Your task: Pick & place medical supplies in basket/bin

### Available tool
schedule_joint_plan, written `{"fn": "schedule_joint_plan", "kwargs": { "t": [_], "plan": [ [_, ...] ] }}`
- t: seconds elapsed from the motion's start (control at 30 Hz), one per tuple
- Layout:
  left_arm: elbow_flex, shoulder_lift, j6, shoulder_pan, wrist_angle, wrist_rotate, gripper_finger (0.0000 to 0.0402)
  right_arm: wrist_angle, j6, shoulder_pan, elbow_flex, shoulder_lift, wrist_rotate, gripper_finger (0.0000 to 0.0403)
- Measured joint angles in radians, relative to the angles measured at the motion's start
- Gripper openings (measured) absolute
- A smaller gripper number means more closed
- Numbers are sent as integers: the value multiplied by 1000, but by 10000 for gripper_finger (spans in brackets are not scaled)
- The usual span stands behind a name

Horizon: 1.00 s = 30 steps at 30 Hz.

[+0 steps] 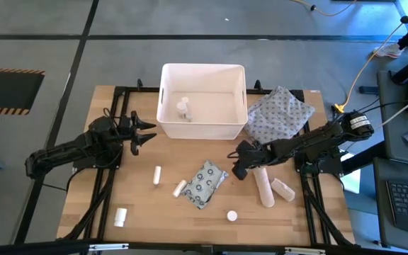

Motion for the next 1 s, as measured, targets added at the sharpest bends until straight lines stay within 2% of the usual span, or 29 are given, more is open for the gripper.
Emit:
{"fn": "schedule_joint_plan", "kwargs": {
  "t": [0.27,0.4,0.53,1.0],
  "plan": [
    [0,0,0,0,0,0,187,0,35,0,0,0,-20,330],
    [0,0,0,0,0,0,187,-3,25,0,0,0,-19,364],
    [0,0,0,0,0,0,187,-7,38,0,0,0,-19,372],
    [0,0,0,0,0,0,187,-36,70,0,-1,22,-21,361]
  ]
}}
